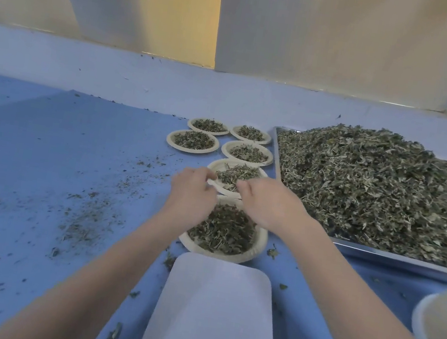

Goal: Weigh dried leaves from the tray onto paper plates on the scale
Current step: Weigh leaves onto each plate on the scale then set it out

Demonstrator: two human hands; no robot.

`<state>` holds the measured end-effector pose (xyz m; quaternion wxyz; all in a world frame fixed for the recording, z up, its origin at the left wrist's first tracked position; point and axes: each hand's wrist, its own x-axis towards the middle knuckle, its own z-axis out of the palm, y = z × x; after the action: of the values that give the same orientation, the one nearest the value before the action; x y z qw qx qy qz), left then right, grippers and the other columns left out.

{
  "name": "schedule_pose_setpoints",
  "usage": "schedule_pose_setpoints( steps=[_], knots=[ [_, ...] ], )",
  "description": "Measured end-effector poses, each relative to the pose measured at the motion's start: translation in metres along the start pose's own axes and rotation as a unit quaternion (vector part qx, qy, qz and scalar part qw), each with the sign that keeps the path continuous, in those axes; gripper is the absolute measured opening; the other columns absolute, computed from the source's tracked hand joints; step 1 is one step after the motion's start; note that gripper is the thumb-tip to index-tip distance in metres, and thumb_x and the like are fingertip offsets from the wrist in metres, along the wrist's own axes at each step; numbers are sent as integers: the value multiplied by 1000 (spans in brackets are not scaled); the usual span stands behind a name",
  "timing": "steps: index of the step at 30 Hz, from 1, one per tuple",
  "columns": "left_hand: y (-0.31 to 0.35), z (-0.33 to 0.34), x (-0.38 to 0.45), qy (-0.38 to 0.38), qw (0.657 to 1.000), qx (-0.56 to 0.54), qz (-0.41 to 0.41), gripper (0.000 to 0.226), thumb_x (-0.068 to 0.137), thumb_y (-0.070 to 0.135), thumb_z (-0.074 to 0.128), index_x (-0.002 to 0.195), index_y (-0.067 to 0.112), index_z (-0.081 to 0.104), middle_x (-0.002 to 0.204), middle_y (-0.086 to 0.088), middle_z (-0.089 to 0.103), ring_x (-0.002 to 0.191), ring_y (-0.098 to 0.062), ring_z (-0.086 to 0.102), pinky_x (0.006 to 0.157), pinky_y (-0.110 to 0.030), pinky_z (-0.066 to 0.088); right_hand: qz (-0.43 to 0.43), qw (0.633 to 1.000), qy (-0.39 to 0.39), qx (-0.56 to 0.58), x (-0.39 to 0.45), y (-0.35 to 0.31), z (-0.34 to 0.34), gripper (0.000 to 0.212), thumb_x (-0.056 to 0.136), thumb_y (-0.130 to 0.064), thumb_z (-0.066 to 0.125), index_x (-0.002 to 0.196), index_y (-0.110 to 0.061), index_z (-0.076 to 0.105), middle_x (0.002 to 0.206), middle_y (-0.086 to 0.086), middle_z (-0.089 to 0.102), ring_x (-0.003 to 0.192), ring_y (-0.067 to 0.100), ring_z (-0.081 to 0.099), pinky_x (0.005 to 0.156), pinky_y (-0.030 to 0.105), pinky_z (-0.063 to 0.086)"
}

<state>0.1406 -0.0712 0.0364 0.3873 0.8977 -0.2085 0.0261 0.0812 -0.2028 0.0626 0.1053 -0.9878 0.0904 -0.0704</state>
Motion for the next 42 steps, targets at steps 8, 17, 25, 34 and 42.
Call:
schedule_pose_setpoints(
  steps=[8, 17, 25, 34, 42],
  knots=[
    [124, -1, -38, -59, 980, -126, 139, 27, 83, -1, 44, 96, 21, 53, 97, 0, 60, 86, -16, 52, 67, -31, 39, 44, 993, 79, -78, -68, 15, -90, 28, 101, -21, 33, 80, -11, 50, 68, 1, 45, 69, 22, 50, 64, 30, 40],
    [254, 67, -73, -185, 944, -101, 252, 19, 85, 11, 51, 99, 24, 53, 94, 6, 60, 80, -10, 54, 57, -23, 37, 206, 960, 92, -164, -167, 113, -169, 32, 97, -26, 42, 67, -15, 47, 70, 2, 48, 70, 22, 50, 64, 30, 39],
    [283, 127, -83, -210, 951, 48, 220, 22, 84, 10, 53, 71, 21, 39, 74, 5, 42, 60, -9, 37, 51, -24, 30, 304, 937, 71, -156, -221, 193, -159, 19, 87, -25, 55, 96, -10, 63, 106, 7, 64, 100, 27, 59, 72, 29, 44],
    [296, 117, -73, -207, 950, 89, 218, 16, 88, 15, 59, 89, 16, 44, 77, 6, 40, 61, -6, 36, 53, -19, 32, 326, 933, 114, -97, -230, 222, -168, 39, 89, -13, 58, 58, -13, 35, 60, 4, 37, 69, 24, 43, 47, 26, 24],
    [292, 59, -66, -133, 970, -2, 202, 22, 86, 3, 62, 106, 10, 69, 111, -6, 64, 90, -19, 56, 75, -23, 44, 295, 931, 186, -108, -207, 193, -189, 23, 89, -8, 51, 69, -7, 43, 70, 8, 40, 68, 26, 40, 50, 27, 27]
  ],
)
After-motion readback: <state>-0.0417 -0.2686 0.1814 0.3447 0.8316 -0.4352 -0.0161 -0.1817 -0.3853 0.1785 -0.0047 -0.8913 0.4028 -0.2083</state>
